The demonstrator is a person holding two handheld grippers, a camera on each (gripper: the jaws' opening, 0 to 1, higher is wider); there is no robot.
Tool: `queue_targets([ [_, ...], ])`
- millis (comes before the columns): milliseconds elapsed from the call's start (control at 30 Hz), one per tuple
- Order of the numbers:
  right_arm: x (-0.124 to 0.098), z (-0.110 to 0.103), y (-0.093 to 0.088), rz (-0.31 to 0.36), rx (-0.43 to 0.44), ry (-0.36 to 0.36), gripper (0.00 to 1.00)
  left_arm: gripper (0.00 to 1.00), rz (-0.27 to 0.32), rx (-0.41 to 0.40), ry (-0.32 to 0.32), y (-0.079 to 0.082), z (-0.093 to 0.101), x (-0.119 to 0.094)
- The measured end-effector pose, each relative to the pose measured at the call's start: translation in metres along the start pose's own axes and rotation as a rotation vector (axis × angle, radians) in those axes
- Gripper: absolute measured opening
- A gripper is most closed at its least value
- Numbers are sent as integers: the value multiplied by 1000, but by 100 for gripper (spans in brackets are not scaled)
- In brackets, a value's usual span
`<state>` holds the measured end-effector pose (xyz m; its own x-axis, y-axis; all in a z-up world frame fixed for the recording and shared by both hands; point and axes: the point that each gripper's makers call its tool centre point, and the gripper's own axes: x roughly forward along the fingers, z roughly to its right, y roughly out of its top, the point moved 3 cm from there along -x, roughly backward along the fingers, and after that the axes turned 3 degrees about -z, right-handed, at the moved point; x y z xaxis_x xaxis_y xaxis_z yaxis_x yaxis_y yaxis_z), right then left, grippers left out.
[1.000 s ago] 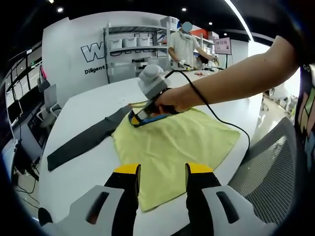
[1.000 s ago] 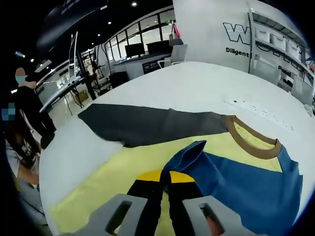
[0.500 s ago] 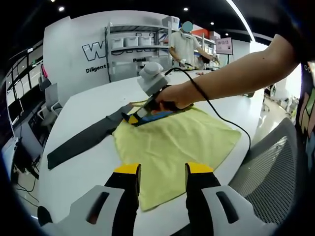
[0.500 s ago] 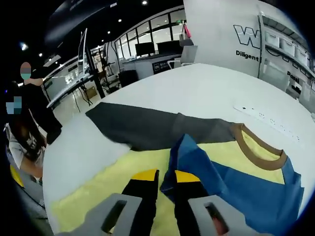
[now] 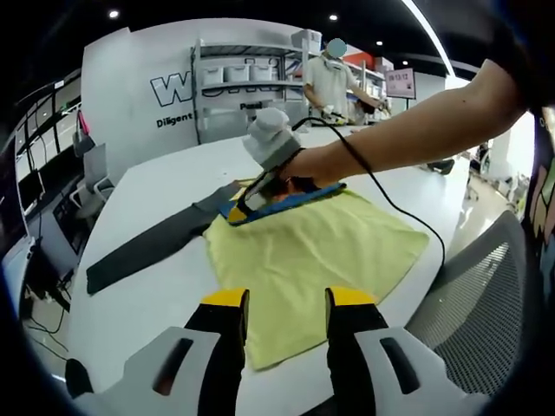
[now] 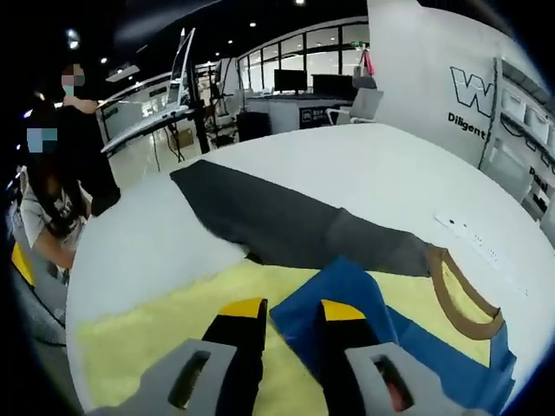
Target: Fold the garment on the visible template until the final outline fits inside the template.
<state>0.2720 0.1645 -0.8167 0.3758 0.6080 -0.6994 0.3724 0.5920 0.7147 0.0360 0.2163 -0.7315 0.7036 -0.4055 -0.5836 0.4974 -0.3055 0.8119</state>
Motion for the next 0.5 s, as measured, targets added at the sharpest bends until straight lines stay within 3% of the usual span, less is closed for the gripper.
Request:
queue_targets([
  [267,4,1,-4,-27,-13,-1,0,33,-1,-9,9,-2,-2,-2],
  [500,1,5,0,-4,29,-18,0,33,-1,-12,13,-2,-3,-3],
])
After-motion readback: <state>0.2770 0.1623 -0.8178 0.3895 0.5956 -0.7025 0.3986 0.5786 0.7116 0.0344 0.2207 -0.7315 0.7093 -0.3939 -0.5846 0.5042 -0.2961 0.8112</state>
